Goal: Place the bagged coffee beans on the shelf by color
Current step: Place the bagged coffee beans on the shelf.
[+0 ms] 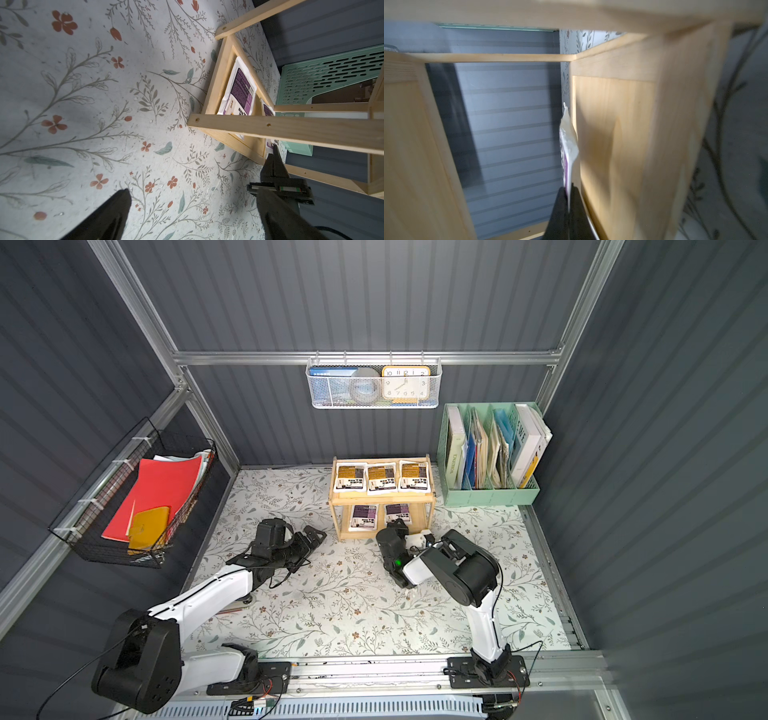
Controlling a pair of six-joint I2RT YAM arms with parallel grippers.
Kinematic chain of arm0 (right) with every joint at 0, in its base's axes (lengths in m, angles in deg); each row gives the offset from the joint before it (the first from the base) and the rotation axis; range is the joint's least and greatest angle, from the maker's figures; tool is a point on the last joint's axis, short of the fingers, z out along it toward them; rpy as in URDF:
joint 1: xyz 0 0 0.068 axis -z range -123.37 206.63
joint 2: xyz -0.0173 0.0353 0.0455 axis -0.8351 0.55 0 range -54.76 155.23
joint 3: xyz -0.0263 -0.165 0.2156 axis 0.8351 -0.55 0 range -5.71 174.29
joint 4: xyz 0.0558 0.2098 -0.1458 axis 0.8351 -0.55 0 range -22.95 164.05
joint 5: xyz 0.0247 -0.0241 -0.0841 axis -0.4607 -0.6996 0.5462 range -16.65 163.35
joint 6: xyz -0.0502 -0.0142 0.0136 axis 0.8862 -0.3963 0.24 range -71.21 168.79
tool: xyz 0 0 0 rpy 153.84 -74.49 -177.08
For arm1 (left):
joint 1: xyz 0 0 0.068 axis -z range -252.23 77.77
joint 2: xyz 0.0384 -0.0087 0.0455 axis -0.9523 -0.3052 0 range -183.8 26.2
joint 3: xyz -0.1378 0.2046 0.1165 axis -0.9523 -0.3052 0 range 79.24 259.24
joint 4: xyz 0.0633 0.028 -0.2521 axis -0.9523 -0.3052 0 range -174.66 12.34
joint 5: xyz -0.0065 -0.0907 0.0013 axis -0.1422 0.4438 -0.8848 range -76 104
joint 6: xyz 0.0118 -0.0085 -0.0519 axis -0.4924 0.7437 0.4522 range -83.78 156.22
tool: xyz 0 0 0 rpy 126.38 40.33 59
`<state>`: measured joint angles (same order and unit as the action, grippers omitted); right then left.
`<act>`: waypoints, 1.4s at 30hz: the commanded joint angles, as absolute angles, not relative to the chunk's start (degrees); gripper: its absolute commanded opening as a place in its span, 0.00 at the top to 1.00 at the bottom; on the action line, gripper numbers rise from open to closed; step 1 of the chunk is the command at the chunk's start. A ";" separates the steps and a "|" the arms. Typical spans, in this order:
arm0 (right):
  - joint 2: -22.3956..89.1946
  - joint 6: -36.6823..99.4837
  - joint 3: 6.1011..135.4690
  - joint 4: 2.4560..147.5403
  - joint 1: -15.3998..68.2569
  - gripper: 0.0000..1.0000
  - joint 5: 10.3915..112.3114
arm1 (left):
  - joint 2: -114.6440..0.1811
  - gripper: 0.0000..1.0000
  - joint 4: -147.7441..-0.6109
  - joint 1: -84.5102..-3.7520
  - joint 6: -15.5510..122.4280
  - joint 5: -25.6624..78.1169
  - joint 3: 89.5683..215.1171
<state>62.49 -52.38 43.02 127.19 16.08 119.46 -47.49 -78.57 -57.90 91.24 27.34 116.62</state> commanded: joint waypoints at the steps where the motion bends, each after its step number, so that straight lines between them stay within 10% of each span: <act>1: 64.00 -53.60 44.74 124.66 16.81 1.00 118.58 | -48.16 0.00 -77.84 -57.99 90.17 27.81 116.89; 6: 65.12 -53.70 45.97 123.12 17.10 1.00 117.16 | -48.33 0.00 -77.67 -57.99 90.26 27.70 116.67; 31: 56.42 -52.14 39.31 117.20 16.34 0.05 112.44 | -44.75 0.00 -79.48 -57.99 91.33 25.98 116.24; 42: 45.17 -46.90 32.17 115.13 13.14 0.01 107.34 | -41.28 0.00 -84.75 -58.08 90.18 22.17 119.07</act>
